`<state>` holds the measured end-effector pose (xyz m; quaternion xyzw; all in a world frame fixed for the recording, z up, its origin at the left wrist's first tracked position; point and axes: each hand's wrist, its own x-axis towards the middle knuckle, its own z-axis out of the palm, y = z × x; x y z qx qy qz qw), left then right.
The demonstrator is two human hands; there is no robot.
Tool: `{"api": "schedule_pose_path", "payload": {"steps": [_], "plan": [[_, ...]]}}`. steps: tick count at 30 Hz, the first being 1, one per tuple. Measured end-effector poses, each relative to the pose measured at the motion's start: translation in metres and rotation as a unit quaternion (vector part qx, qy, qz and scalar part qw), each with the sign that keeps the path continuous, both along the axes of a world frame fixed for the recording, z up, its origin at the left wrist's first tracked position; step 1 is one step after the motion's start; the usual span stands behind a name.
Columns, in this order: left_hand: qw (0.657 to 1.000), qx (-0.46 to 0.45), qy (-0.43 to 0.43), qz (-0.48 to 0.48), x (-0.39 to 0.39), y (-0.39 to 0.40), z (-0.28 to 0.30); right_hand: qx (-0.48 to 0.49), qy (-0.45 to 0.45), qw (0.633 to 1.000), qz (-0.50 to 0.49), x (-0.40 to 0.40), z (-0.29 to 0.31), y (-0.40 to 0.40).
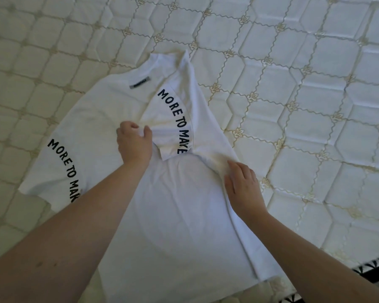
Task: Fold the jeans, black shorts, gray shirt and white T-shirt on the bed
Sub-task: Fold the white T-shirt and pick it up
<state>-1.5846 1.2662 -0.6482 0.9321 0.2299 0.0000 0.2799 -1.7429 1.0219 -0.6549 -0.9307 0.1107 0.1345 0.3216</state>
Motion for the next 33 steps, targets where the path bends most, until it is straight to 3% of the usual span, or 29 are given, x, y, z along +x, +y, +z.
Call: {"api": "schedule_pose_path", "payload": {"steps": [4, 8, 12, 18, 22, 24, 28, 33], "plan": [[0.979, 0.045, -0.014, -0.196, 0.02, -0.021, 0.002, -0.013, 0.003, 0.998, 0.057, 0.012, -0.003, 0.003], [0.958, 0.044, 0.004, -0.283, 0.056, -0.046, 0.0, -0.002, -0.024, 0.994, 0.103, 0.021, -0.005, 0.0], [0.956, 0.031, 0.057, -0.285, 0.099, -0.064, 0.0, 0.008, -0.06, 0.994, 0.093, 0.059, -0.015, -0.017], [0.955, 0.028, 0.131, -0.264, 0.148, -0.079, -0.006, -0.014, -0.1, 0.982, 0.161, 0.136, -0.036, -0.035], [0.957, 0.031, 0.129, -0.259, 0.179, -0.087, -0.011, -0.032, -0.131, 0.968, 0.213, 0.158, -0.049, -0.055], [0.949, 0.025, 0.134, -0.283, 0.197, -0.088, -0.014, -0.031, -0.146, 0.96, 0.238, 0.156, -0.057, -0.062], [0.918, -0.037, 0.25, -0.306, 0.231, -0.09, -0.01, -0.015, -0.167, 0.959, 0.23, 0.157, -0.067, -0.062], [0.888, -0.073, 0.277, -0.359, 0.262, -0.096, -0.009, -0.013, -0.156, 0.958, 0.238, 0.158, -0.067, -0.064]]}}
